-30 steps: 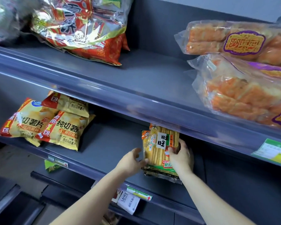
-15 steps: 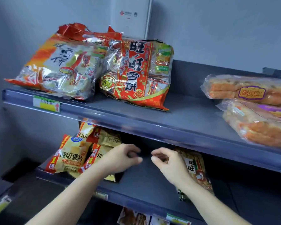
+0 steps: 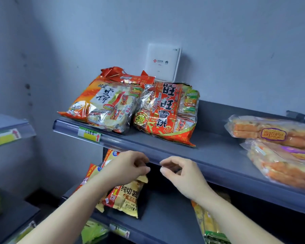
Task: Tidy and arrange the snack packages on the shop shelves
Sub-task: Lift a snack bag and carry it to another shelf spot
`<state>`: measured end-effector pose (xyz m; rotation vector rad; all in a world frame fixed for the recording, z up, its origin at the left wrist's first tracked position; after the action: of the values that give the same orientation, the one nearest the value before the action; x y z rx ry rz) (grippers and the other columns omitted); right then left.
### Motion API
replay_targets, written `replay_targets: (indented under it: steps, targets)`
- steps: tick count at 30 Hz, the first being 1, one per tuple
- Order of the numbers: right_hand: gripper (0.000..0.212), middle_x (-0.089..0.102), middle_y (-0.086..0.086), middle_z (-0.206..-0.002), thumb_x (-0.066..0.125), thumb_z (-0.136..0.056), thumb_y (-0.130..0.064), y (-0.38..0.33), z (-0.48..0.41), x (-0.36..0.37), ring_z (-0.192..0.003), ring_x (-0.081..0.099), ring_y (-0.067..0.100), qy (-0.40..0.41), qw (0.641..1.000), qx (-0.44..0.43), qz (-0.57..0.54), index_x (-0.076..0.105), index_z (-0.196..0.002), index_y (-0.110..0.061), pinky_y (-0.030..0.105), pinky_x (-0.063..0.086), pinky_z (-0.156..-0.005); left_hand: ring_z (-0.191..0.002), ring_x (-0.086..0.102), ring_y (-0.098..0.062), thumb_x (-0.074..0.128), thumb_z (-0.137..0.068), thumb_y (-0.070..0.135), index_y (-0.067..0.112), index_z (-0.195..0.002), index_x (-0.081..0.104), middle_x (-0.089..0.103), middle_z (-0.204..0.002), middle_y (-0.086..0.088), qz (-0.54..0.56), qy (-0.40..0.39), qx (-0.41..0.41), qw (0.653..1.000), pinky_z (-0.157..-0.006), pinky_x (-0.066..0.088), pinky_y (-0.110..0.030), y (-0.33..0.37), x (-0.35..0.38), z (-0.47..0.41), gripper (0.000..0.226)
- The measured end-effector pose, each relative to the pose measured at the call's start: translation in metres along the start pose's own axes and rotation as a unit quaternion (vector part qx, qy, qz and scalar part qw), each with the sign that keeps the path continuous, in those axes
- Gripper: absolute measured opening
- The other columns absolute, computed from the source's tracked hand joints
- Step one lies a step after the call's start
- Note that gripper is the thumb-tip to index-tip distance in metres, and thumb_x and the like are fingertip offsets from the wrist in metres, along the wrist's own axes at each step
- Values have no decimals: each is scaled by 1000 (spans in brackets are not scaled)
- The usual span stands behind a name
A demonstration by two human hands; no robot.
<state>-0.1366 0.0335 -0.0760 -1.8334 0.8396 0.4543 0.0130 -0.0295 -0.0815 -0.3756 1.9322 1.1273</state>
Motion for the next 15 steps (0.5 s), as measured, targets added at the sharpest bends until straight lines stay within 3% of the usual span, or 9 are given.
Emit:
replay_targets:
  steps: [8, 12, 15]
  targets:
    - [13, 69, -17, -88, 68, -85, -28, -25, -42, -45, -83, 62, 0, 53, 995, -37, 78, 71, -98, -27, 22, 52, -79, -108, 60, -15, 55, -93, 40, 26, -124, 61, 64, -119, 7, -228, 99, 42, 968, -83, 51, -31, 45, -57, -11, 34]
    - [17, 69, -12, -94, 66, -87, -29, -26, -67, -70, -87, 63, 7, 75, 986, -29, 147, 69, -103, -25, 30, 54, -80, -97, 61, -20, 51, -96, 34, 21, -112, 62, 63, -106, 3, -344, 116, 56, 930, -67, 51, -31, 56, -73, -37, 23]
    - [18, 68, -11, -97, 64, -88, -30, -22, -86, -88, -91, 62, 9, 97, 975, -9, 201, 69, -104, -25, 30, 54, -78, -89, 61, -21, 52, -95, 25, 18, -104, 62, 60, -95, 2, -389, 122, 62, 911, -63, 52, -33, 56, -82, -61, 15]
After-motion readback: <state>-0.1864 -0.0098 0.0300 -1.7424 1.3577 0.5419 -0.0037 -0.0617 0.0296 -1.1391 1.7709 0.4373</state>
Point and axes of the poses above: each hand's wrist, its own z-axis away from the middle knuckle, its own x-axis out of the palm, y = z × x, the point moved 9 cm from there along -z, towards the middle knuckle
